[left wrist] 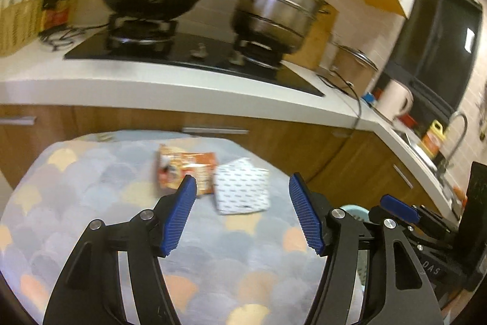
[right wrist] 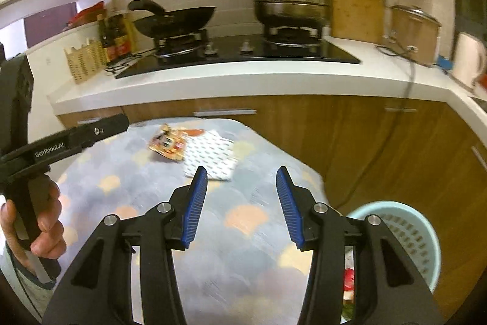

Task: Collect trash
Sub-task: 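Move both open tools back over the table, then grasp the orange snack bag with the left tool while the right tool grasps the polka-dot cloth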

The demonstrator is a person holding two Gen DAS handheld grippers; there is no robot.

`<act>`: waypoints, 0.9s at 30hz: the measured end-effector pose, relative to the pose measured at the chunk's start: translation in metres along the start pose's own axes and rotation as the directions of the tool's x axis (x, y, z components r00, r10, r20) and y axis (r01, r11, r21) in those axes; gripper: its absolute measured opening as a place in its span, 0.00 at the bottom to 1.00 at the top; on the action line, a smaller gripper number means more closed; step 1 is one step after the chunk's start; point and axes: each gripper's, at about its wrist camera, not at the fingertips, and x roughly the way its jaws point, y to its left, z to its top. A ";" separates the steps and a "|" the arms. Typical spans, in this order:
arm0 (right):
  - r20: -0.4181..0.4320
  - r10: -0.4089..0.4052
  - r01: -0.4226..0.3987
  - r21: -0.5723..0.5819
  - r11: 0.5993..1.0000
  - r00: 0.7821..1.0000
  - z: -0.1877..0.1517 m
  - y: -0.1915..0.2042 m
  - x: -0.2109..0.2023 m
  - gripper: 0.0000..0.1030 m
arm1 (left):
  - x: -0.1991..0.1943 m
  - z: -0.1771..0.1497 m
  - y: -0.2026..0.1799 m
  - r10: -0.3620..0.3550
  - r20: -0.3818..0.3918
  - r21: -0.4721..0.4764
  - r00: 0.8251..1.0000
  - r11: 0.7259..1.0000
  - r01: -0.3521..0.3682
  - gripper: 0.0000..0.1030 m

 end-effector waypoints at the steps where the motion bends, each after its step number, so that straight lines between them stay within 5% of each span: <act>1: -0.001 0.009 -0.009 0.002 1.000 1.000 0.002 0.003 0.007 0.43 | 0.002 0.002 0.011 0.012 0.002 -0.020 1.000 1.000 -0.012 0.60; 13: -0.104 0.004 -0.004 -0.004 1.000 0.995 0.014 0.021 0.101 0.43 | 0.101 0.003 0.091 -0.016 -0.158 -0.221 0.987 0.975 -0.020 0.58; 18: -0.106 0.003 -0.005 -0.012 1.000 0.994 0.016 0.025 0.121 0.53 | 0.121 -0.001 0.095 -0.040 -0.166 -0.249 0.985 0.969 -0.003 0.56; 21: -0.116 -0.002 0.000 -0.013 1.000 0.993 0.015 0.024 0.135 0.54 | 0.133 -0.009 0.094 -0.046 -0.183 -0.246 0.982 0.969 0.000 0.42; 25: -0.126 -0.007 0.006 -0.009 1.000 0.992 0.012 0.019 0.151 0.62 | 0.137 -0.010 0.090 -0.032 -0.188 -0.218 0.982 0.976 -0.010 0.11; 27: -0.132 -0.002 0.001 -0.011 1.000 0.991 0.012 0.019 0.156 0.63 | 0.139 -0.011 0.089 -0.007 -0.203 -0.213 0.979 0.976 -0.037 0.06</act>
